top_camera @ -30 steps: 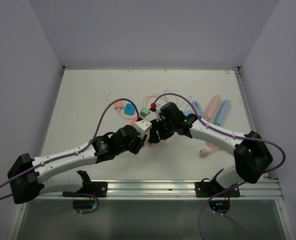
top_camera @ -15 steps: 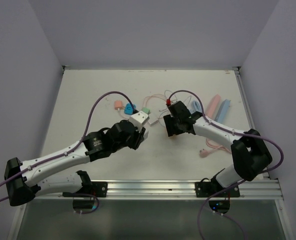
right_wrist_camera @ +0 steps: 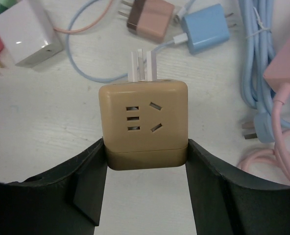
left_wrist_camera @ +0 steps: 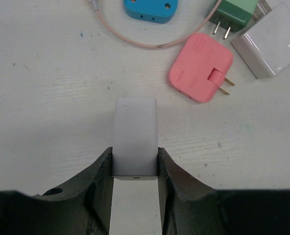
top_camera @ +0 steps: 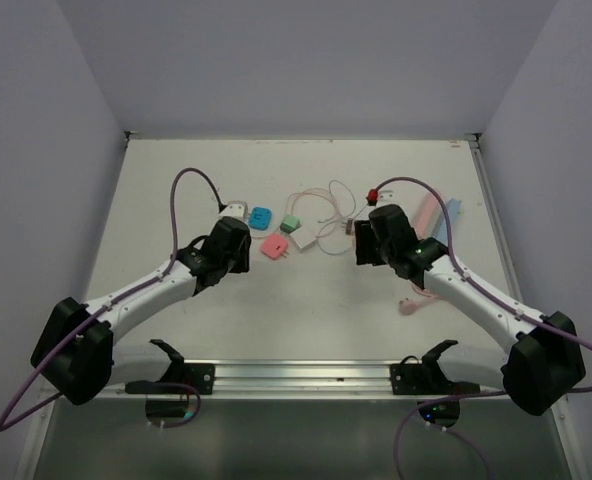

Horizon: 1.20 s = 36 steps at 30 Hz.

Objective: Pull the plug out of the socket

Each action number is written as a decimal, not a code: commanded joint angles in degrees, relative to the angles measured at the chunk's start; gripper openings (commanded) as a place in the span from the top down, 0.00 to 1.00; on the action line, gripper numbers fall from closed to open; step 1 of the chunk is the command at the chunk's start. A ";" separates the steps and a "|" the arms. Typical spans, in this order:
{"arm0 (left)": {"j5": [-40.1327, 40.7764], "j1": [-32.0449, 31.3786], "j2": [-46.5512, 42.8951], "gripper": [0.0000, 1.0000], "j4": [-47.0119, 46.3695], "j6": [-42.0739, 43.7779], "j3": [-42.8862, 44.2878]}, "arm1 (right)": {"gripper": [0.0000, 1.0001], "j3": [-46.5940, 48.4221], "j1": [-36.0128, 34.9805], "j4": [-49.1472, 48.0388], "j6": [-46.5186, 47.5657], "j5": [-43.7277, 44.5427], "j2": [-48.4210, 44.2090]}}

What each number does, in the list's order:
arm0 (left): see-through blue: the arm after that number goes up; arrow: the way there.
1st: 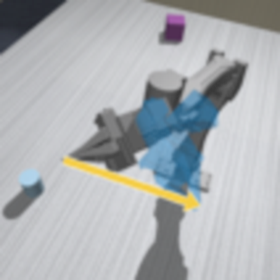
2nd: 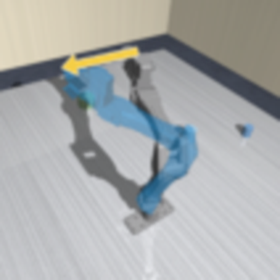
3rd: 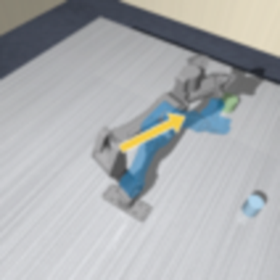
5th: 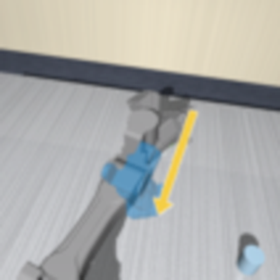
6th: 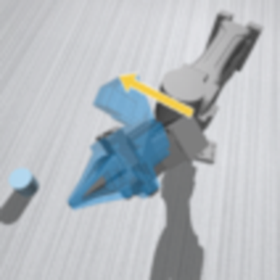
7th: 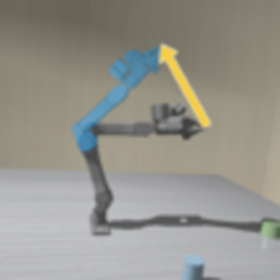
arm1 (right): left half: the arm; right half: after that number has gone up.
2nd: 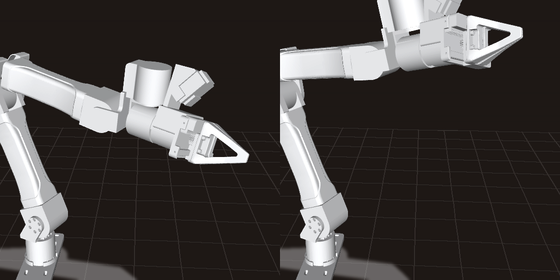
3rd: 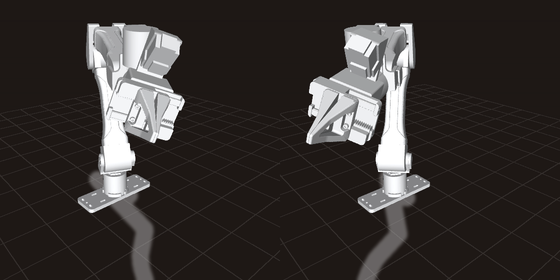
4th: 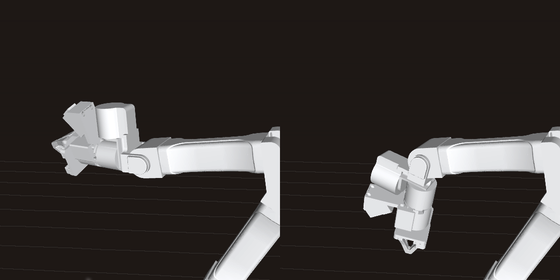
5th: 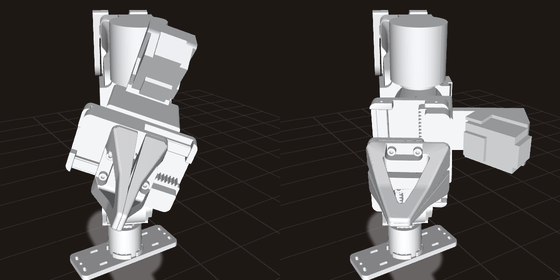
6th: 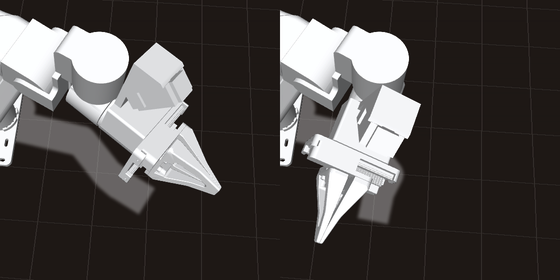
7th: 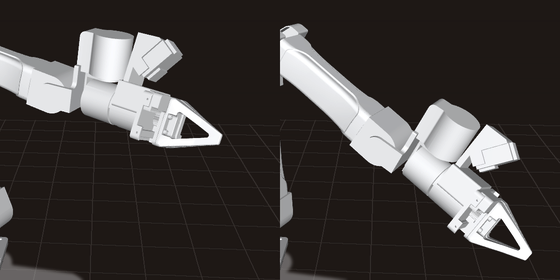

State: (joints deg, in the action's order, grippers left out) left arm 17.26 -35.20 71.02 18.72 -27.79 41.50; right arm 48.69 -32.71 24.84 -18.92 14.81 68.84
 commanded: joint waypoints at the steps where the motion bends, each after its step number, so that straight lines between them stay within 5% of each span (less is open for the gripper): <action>1: 0.85 3.19 2.62 1.00 -9.22 -3.32 1.22 | 1.00 -3.76 2.73 -1.55 -4.19 4.44 -1.86; 14: -0.56 8.92 15.10 0.99 -17.05 -4.20 6.31 | 1.00 -13.53 15.39 -4.53 -11.67 1.99 -4.50; 21: -2.14 9.27 21.25 0.87 -17.75 -4.81 9.48 | 1.00 -13.44 19.43 -3.83 -13.95 1.63 -2.66; 27: -2.58 9.71 21.53 0.73 -20.56 -6.83 7.55 | 0.64 -13.53 20.05 -4.54 -12.90 -0.57 -3.18; 31: -3.45 10.06 21.17 0.64 -21.18 -7.89 5.71 | 0.29 -12.65 20.05 -4.54 -11.58 -3.29 -5.99; 36: -4.25 10.59 20.12 0.56 -21.62 -10.26 2.54 | 0.14 -10.64 20.05 -3.14 -10.53 -5.75 -8.98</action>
State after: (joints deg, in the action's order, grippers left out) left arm 13.47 -25.41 92.03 -0.75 -35.14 46.11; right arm 35.14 -13.04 22.94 -30.35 11.20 61.80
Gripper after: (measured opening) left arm 0.432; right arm 0.846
